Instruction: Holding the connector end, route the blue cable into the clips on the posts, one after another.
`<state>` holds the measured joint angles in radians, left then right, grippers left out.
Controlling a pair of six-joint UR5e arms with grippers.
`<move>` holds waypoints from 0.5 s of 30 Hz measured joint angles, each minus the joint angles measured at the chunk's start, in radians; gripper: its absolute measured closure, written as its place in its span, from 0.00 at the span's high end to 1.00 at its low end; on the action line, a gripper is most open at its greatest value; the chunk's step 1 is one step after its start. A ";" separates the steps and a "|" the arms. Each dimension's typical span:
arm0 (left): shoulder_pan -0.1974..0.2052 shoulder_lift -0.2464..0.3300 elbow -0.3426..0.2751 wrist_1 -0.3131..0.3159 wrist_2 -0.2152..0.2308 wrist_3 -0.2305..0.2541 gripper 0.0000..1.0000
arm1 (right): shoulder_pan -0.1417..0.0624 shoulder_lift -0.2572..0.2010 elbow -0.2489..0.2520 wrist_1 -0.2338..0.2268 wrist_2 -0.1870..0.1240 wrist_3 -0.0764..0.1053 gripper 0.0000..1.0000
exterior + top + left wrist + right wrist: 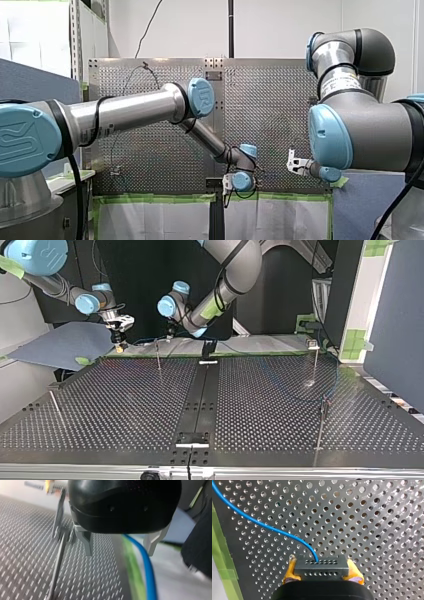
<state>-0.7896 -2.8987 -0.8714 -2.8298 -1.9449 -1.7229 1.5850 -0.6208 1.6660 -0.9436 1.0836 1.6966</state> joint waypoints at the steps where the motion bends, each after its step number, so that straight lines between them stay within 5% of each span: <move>1: -0.011 0.009 -0.010 -0.011 -0.001 -0.007 1.00 | 0.000 0.000 0.000 0.000 0.000 0.000 0.00; 15: -0.078 0.128 -0.130 -0.028 -0.026 -0.030 1.00 | 0.009 0.000 0.000 0.000 0.001 -0.002 0.00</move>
<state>-0.8676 -2.7712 -1.0018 -2.8580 -1.9713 -1.7527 1.5939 -0.6207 1.6664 -0.9433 1.0847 1.6945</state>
